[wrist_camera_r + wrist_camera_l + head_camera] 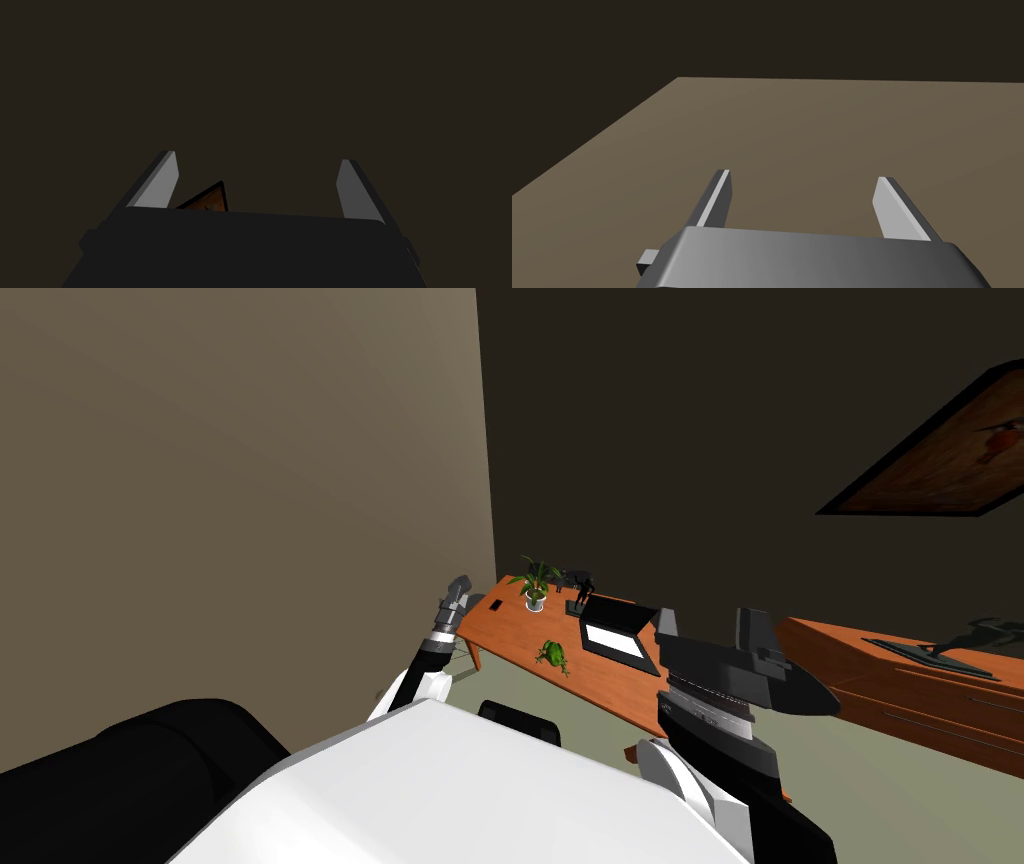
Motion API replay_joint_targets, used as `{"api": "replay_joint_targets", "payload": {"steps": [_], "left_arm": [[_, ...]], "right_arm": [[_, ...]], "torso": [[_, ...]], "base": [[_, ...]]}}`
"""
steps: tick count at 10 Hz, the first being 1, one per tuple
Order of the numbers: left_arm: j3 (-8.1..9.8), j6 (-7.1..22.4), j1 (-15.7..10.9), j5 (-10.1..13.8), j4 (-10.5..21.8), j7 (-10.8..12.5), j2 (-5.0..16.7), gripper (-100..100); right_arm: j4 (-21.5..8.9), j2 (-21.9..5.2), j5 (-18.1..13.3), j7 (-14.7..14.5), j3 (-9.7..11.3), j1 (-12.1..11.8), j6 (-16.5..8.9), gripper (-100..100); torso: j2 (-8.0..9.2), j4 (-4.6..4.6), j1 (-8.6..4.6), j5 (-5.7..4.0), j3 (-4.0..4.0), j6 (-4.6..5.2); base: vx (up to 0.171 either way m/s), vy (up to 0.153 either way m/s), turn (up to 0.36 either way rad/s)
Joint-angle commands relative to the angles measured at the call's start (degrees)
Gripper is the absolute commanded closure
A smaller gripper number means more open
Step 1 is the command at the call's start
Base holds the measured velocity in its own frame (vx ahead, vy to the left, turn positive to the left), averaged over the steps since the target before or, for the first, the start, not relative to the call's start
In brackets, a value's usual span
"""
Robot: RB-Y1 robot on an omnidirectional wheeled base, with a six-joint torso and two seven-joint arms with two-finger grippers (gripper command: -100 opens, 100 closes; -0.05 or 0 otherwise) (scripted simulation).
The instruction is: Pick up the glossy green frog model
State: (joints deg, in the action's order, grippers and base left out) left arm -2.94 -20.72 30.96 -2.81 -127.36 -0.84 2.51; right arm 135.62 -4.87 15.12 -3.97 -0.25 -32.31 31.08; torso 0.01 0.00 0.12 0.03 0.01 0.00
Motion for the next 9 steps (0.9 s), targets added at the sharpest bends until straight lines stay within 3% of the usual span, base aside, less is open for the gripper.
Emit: {"api": "replay_joint_targets", "payload": {"steps": [1,7,9], "left_arm": [[0.00,0.0,0.0,0.0,0.0,0.0,0.0,0],[0.00,0.0,0.0,0.0,0.0,0.0,0.0,0],[0.00,0.0,0.0,0.0,0.0,0.0,0.0,0]], "right_arm": [[-0.4,-0.8,2.9,1.1,0.2,-0.3,0.4,-100],[-1.8,-2.6,12.5,5.0,0.7,-1.3,1.6,-100],[-1.8,-2.6,14.9,5.0,0.7,-1.3,1.6,-100]], "torso": [[0.00,0.00,0.00,0.00,0.00,0.00],[0.02,0.00,0.02,0.01,0.01,0.00],[0.00,0.00,0.04,0.01,0.00,0.00]], "base": [[-0.005,0.037,0.001],[-0.007,0.040,0.002],[0.000,0.030,0.000]]}}
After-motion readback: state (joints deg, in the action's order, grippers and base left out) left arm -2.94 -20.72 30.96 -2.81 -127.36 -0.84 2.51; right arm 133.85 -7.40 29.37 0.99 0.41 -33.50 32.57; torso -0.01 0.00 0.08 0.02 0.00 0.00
